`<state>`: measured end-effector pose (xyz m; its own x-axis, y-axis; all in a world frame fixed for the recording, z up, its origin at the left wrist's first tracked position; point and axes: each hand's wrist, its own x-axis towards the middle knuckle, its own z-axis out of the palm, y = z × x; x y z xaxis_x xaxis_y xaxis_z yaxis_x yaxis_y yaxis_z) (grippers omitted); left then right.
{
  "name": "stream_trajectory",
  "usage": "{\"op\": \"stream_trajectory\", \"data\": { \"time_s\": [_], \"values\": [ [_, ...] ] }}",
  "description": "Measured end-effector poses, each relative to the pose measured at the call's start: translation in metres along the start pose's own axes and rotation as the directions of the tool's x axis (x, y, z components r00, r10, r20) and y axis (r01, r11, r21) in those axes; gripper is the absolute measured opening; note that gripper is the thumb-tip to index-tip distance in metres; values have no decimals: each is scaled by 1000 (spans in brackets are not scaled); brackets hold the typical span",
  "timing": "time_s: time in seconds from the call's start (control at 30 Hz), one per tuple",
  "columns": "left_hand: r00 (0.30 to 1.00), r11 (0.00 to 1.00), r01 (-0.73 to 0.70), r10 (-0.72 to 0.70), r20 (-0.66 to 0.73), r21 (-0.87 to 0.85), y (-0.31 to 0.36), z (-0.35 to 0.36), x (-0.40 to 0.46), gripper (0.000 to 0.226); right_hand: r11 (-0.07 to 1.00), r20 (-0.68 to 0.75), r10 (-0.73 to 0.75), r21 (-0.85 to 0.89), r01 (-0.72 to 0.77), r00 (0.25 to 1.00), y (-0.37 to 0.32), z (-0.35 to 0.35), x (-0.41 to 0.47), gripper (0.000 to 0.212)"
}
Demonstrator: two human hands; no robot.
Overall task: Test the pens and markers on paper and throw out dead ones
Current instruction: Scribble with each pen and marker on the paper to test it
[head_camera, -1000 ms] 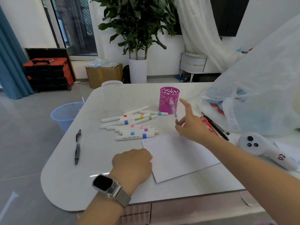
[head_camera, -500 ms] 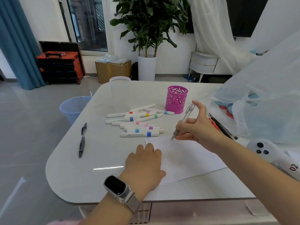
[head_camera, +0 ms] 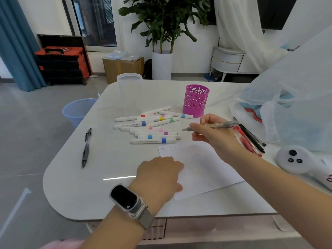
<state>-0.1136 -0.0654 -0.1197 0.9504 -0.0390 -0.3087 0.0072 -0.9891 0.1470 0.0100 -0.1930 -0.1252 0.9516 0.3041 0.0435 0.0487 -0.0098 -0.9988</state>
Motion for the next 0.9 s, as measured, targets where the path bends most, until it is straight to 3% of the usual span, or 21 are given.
{"op": "stream_trajectory", "data": {
  "time_s": [0.13, 0.2, 0.27, 0.4, 0.53, 0.9],
  "values": [
    [1000, 999, 21, -21, -4, 30, 1, 1, 3, 49, 989, 24, 120, 89, -121, 993, 7, 14, 8, 10],
    [999, 999, 27, -26, -44, 38, 0, 4, 4, 45, 989, 83, 144, 24, -147, 986, 13, 19, 14, 29],
    [996, 999, 30, -26, -90, 41, 0, 8, 5, 46, 991, 93, 82, -110, -71, 992, 17, 25, 17, 40],
    [988, 999, 33, -26, -154, 38, 3, 15, 3, 47, 977, -11, -93, -193, 89, 996, 24, 34, 17, 19],
    [982, 999, 32, -27, -187, 20, 4, 16, 3, 43, 940, -126, -125, -332, 77, 984, 43, 39, 20, 28],
    [983, 999, 28, -22, -184, 33, 2, 18, 5, 44, 855, -15, -142, -506, 114, 990, 50, 41, 24, 25]
  ]
}}
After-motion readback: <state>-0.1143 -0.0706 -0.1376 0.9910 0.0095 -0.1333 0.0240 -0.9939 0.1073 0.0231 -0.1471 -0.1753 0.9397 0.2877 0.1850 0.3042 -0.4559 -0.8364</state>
